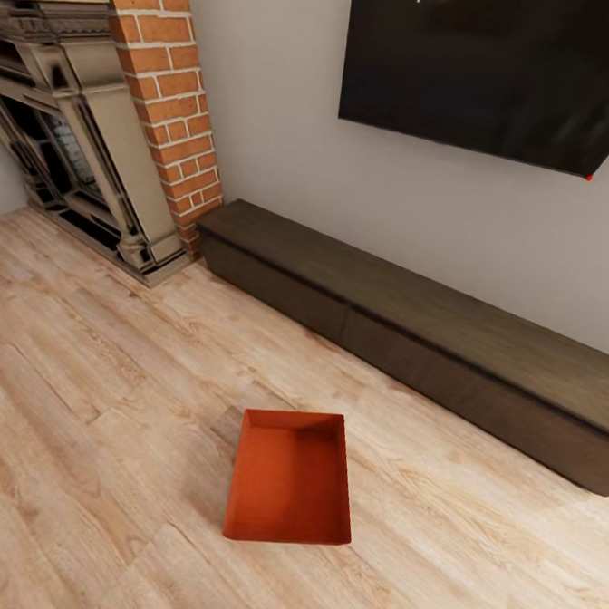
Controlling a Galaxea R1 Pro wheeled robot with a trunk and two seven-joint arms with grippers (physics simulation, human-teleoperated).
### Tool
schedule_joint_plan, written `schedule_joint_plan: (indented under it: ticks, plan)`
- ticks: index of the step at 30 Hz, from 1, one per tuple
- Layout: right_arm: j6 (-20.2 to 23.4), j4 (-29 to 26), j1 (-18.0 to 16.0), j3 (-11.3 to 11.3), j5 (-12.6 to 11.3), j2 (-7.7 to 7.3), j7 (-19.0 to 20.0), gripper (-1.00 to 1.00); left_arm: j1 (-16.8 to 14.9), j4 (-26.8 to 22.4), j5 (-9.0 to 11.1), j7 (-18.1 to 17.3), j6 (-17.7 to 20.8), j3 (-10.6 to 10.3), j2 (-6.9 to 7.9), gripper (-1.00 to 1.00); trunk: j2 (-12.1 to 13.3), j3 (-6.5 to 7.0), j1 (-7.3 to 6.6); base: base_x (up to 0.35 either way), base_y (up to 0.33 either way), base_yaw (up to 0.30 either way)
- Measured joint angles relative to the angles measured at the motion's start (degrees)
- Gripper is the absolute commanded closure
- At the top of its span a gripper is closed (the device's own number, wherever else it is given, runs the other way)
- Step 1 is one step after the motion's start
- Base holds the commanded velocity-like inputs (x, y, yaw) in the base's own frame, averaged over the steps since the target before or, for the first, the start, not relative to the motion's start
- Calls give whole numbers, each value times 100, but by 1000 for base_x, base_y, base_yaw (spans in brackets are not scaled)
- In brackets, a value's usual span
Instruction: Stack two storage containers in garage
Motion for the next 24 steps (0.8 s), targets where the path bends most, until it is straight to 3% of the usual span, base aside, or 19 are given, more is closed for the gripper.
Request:
schedule_joint_plan:
  ticks: [24]
  plan:
    - [9,0,0,0,9,-7,0,-100,0,0,3,0,4,0,0,-100,0,-223,0,0,0,0]
